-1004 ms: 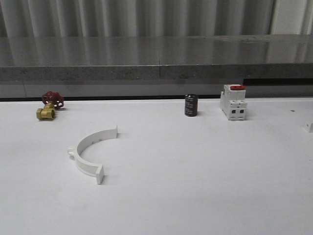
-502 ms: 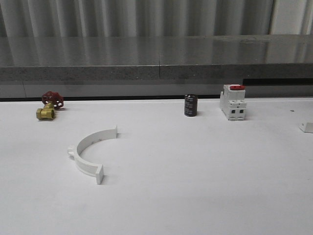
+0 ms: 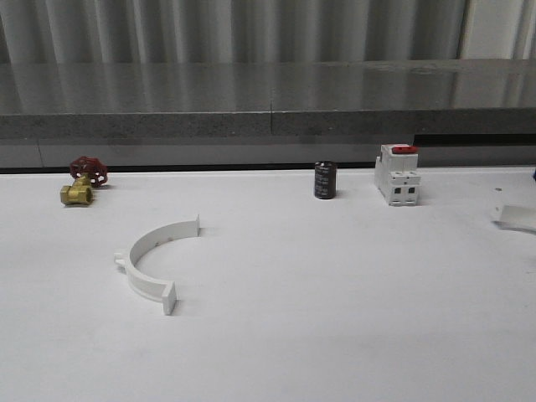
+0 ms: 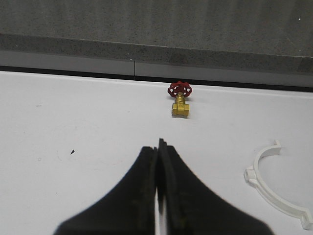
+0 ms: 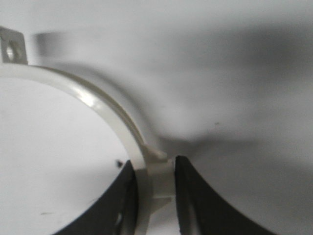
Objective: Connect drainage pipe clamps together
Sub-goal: 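Carry the second clamp half with the right gripper toward the first half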
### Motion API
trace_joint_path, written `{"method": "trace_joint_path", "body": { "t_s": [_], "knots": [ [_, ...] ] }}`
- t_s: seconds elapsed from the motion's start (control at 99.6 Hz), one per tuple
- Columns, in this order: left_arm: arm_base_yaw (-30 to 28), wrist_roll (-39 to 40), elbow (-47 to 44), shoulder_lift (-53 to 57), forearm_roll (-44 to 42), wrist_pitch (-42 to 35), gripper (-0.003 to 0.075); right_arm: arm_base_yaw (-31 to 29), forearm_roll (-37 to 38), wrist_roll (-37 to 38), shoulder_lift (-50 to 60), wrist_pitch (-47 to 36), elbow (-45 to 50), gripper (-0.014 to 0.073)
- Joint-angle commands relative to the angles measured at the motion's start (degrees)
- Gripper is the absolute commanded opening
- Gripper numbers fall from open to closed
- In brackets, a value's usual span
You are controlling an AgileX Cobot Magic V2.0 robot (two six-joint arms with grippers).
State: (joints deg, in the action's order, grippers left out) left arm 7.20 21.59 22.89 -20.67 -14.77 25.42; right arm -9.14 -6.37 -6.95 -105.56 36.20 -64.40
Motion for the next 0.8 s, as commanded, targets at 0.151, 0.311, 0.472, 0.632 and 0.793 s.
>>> {"method": "trace_joint_path", "body": {
  "t_s": [0.151, 0.311, 0.472, 0.632, 0.793],
  "knots": [
    [-0.2, 0.0, 1.6, -0.2, -0.4, -3.9, -0.002, 12.6, -1.1, 8.8, 7.1, 1.6, -1.5, 0.006],
    [-0.2, 0.0, 1.6, -0.2, -0.4, -3.9, -0.0021, 22.4, 0.0, 18.0, 7.2, -1.2, -1.5, 0.006],
    [-0.2, 0.0, 1.6, -0.2, -0.1, -3.9, -0.002, 29.5, 5.9, 31.0, 6.1, -1.9, -3.2, 0.006],
    [-0.2, 0.0, 1.6, -0.2, 0.0, -3.9, -0.002, 35.4, 14.0, 41.5, 3.4, 0.2, -7.9, 0.006],
    [-0.2, 0.0, 1.6, -0.2, 0.0, -3.9, -0.002, 40.1, 19.4, 48.6, -0.6, 3.5, -13.6, 0.006]
  ]
}}
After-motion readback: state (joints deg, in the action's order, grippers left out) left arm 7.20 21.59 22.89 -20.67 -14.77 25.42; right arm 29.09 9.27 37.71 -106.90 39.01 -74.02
